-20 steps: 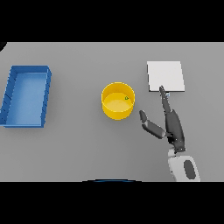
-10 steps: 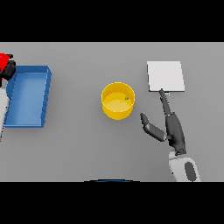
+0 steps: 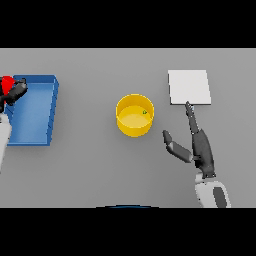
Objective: Pick up the red beaker and tilt it to pour out 1 green nut into yellow bowl. Pick up the yellow bowl and place it on the metallic measuring scale.
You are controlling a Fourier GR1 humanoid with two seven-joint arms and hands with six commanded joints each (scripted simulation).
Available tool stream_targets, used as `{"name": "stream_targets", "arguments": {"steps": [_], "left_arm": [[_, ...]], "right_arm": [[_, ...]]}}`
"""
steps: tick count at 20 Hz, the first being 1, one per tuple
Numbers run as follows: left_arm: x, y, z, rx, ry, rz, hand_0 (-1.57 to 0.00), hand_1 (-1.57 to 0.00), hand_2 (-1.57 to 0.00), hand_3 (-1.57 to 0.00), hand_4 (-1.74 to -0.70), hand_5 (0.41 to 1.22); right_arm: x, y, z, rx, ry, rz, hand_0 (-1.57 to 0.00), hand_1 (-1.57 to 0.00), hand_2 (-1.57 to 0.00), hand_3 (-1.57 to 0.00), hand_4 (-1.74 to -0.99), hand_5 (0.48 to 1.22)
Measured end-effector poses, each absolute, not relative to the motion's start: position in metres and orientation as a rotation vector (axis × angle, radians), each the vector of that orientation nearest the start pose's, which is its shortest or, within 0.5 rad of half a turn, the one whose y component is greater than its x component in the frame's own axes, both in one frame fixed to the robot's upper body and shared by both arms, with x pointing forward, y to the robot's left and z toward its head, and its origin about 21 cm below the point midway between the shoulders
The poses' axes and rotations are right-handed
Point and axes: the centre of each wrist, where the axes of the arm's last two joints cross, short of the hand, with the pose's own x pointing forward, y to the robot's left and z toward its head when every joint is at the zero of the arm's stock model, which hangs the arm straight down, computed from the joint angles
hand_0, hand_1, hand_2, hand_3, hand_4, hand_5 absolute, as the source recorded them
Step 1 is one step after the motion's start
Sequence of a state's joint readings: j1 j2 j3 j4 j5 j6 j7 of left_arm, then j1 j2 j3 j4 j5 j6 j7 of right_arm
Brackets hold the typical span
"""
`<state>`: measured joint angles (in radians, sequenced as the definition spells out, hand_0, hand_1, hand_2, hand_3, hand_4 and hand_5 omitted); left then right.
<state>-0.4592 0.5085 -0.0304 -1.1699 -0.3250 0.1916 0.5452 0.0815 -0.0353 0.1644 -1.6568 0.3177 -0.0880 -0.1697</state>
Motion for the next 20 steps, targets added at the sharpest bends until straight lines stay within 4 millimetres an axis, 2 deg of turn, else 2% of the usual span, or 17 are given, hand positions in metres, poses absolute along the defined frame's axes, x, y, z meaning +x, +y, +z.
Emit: {"name": "stream_targets", "arguments": {"steps": [1,3,4,6,8,13,14,16,18,20], "left_arm": [[0.354,0.330,0.084,0.846,-1.097,-0.274,-1.39,-1.22,-1.21,-1.14,-1.07,0.749],[0.353,0.330,0.085,0.836,-1.080,-0.286,-0.97,-0.80,-0.82,-0.77,-0.96,0.696],[0.349,0.329,0.081,0.829,-1.072,-0.296,-0.77,-0.64,-0.65,-0.61,-0.92,0.677],[0.347,0.329,0.077,0.832,-1.053,-0.356,-0.49,-0.41,-0.42,-0.39,-0.86,0.657],[0.352,0.330,0.075,0.837,-1.023,-0.396,-0.32,-0.26,-0.27,-0.25,-0.82,0.657],[0.354,0.332,0.071,0.831,-1.064,-0.417,-0.10,-0.08,-0.09,-0.08,-0.78,0.651],[0.353,0.334,0.070,0.833,-1.072,-0.414,-0.08,-0.07,-0.07,-0.07,-0.77,0.655],[0.353,0.334,0.072,0.848,-1.104,-0.420,-0.05,-0.04,-0.04,-0.04,-0.76,0.659],[0.354,0.327,0.073,0.828,-1.122,-0.422,-0.03,-0.03,-0.03,-0.03,-0.75,0.662],[0.352,0.328,0.073,0.829,-1.135,-0.430,-0.02,-0.02,-0.02,-0.02,-0.74,0.668]], "right_arm": [[0.227,-0.204,0.004,-0.213,-1.766,0.328,0.00,0.00,0.00,0.00,-1.007,0.635],[0.230,-0.202,0.004,-0.213,-1.762,0.320,0.00,0.00,0.00,0.00,-1.004,0.635],[0.227,-0.203,0.001,-0.212,-1.764,0.328,0.00,0.00,0.00,0.00,-1.005,0.634],[0.227,-0.200,0.002,-0.199,-1.773,0.325,0.00,0.00,0.00,0.00,-1.009,0.639],[0.227,-0.199,0.003,-0.205,-1.773,0.331,0.00,0.00,0.00,0.00,-1.009,0.639],[0.229,-0.203,0.002,-0.226,-1.740,0.350,0.00,0.00,0.00,0.00,-1.020,0.640],[0.229,-0.202,0.003,-0.243,-1.720,0.390,0.00,0.00,0.00,0.00,-1.014,0.666],[0.241,-0.209,0.015,-0.213,-1.732,0.510,0.00,0.00,0.00,0.00,-1.022,0.674],[0.256,-0.211,0.027,-0.260,-1.713,0.745,0.00,0.00,0.00,0.00,-1.071,0.678],[0.270,-0.212,0.042,-0.297,-1.672,0.933,0.00,0.00,0.00,0.00,-1.122,0.674]]}}
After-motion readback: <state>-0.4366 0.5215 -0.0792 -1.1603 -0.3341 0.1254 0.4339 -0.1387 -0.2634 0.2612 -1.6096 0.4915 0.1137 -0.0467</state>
